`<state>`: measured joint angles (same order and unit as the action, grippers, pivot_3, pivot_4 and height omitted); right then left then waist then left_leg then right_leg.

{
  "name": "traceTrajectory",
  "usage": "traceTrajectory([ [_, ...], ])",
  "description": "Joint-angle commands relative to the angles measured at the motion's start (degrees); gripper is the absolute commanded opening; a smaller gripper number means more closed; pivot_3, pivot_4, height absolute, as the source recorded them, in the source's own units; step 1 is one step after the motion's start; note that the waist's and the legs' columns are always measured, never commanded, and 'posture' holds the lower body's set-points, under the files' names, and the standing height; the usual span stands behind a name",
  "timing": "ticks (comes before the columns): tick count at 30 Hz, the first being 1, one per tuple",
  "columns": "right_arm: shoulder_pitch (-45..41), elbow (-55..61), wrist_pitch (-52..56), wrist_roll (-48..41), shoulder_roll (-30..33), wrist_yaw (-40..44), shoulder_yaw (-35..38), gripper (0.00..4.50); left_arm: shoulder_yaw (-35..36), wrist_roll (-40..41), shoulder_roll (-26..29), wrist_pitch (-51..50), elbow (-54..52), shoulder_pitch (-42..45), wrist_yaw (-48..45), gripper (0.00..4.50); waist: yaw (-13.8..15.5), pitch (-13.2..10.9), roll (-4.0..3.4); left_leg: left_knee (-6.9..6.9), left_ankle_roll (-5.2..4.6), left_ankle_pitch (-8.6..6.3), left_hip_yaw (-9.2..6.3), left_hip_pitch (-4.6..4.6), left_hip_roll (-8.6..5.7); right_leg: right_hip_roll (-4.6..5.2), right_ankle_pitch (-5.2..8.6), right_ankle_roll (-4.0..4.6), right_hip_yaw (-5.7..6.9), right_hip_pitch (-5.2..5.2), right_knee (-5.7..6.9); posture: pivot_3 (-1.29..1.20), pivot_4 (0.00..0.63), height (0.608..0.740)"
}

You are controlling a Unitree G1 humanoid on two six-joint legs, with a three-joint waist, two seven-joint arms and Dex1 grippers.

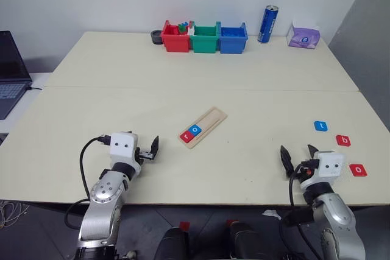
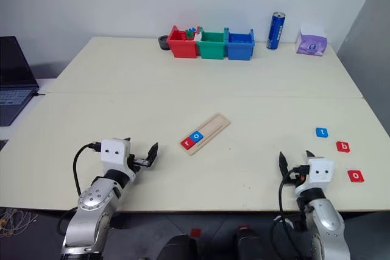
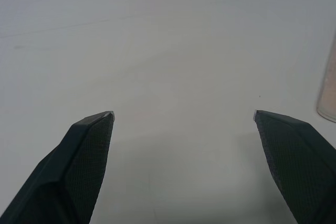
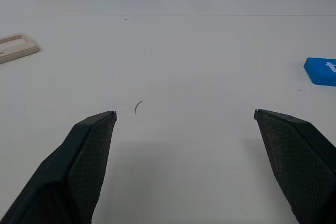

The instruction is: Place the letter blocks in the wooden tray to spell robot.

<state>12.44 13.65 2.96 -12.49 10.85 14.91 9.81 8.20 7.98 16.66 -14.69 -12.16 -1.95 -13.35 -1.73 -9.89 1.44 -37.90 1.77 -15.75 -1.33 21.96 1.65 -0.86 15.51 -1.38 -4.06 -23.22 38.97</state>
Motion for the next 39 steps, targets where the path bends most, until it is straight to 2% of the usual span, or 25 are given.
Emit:
traceTrajectory([
  [1, 0.37, 1.26, -1.58, -0.02, 0.57, 0.93, -0.19, 4.47, 0.21, 0.28, -0.19, 2.35, -1.97, -0.66, -0.6, 4.5, 0.0, 0.0, 0.0, 0.0, 0.0, 0.0, 0.0, 0.0, 0.0, 0.0, 0.0, 0.0, 0.0, 0.0, 0.0, 0.0, 0.15, 0.74],
  [9, 3.37, 3.65, -0.63, -1.48, 1.11, 5.14, -3.07, 4.47, -0.49, 0.29, 0.34, 5.12, 0.07, -1.37, -2.84, 4.5, 0.01, 0.0, 0.0, 0.01, 0.0, 0.0, 0.0, -0.01, 0.01, 0.0, 0.02, 0.03, 0.01, 0.0, 0.0, 0.0, 0.15, 0.74],
  [27, 3.46, 3.34, -0.7, -1.02, 1.31, 6.04, -4.33, 4.47, 2.11, 3.97, 1.27, 11.01, 1.47, -1.31, -8.17, 4.5, 0.01, 0.0, 0.0, 0.0, 0.0, 0.0, 0.01, -0.01, 0.01, -0.01, 0.03, 0.04, 0.03, 0.0, 0.0, 0.0, 0.15, 0.74],
  [39, 3.84, 3.63, -0.39, -1.13, 1.61, 6.59, -4.14, 4.47, 1.21, 6.31, 1.27, 7.9, -0.84, -1.25, -8.69, 4.5, 0.0, 0.0, 0.0, 0.0, 0.0, 0.0, 0.0, -0.01, 0.01, -0.01, 0.03, 0.04, 0.02, 0.0, 0.0, 0.0, 0.15, 0.74],
])
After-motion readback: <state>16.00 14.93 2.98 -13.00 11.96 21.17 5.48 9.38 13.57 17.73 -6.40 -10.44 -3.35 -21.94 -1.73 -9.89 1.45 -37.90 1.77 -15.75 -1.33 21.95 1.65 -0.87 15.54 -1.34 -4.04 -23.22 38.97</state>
